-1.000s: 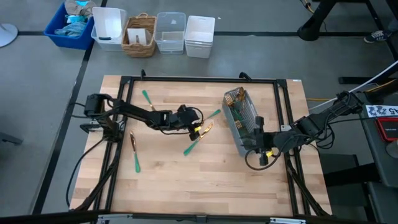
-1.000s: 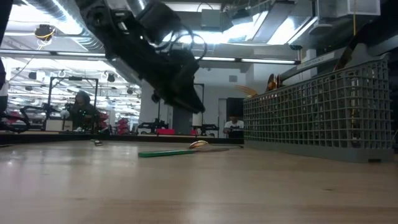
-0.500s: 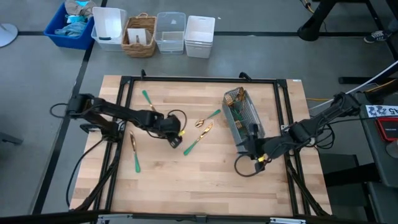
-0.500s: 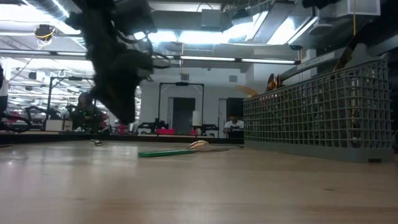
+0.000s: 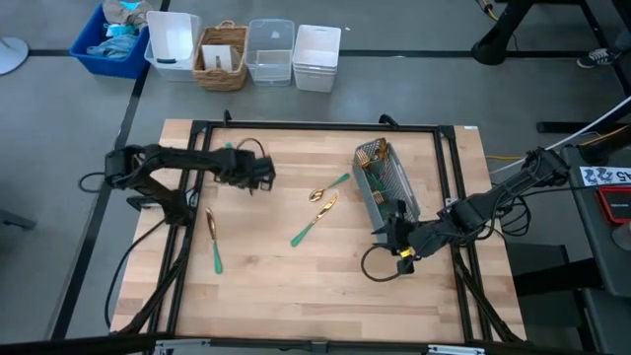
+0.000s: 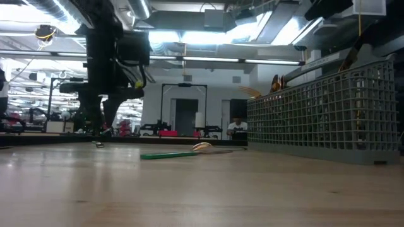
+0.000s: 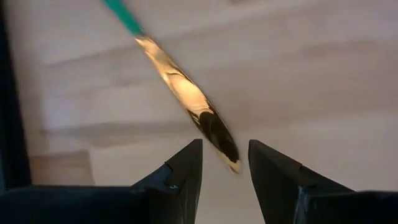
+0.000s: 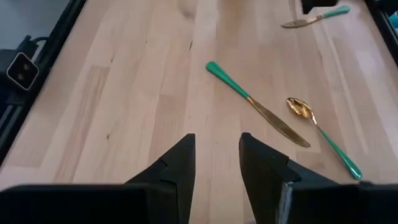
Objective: Sort silverware
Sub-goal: Put the top left fork into the bottom section of the basket
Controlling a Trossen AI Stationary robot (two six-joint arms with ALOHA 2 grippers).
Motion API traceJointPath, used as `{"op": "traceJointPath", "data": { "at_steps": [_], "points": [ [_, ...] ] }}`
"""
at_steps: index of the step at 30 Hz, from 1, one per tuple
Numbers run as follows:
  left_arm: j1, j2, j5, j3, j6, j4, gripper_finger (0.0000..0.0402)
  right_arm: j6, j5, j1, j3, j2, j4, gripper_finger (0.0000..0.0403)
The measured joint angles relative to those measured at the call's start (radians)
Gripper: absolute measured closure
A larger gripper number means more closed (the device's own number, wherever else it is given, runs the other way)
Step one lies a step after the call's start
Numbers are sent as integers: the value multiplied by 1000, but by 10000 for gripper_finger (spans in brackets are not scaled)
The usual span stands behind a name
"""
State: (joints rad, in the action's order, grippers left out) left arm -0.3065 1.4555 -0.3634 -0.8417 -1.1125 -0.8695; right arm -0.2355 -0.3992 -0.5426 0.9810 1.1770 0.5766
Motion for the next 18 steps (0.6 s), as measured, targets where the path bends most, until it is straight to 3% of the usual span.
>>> {"op": "traceJointPath", "data": {
  "at_steps": [9, 18],
  "points": [
    [-270, 0, 0, 0, 13, 49, 279, -3, 0, 0, 0, 0, 0, 278],
    [-365, 0, 38, 0, -17, 50, 279, -3, 0, 0, 0, 0, 0, 278]
  ]
}}
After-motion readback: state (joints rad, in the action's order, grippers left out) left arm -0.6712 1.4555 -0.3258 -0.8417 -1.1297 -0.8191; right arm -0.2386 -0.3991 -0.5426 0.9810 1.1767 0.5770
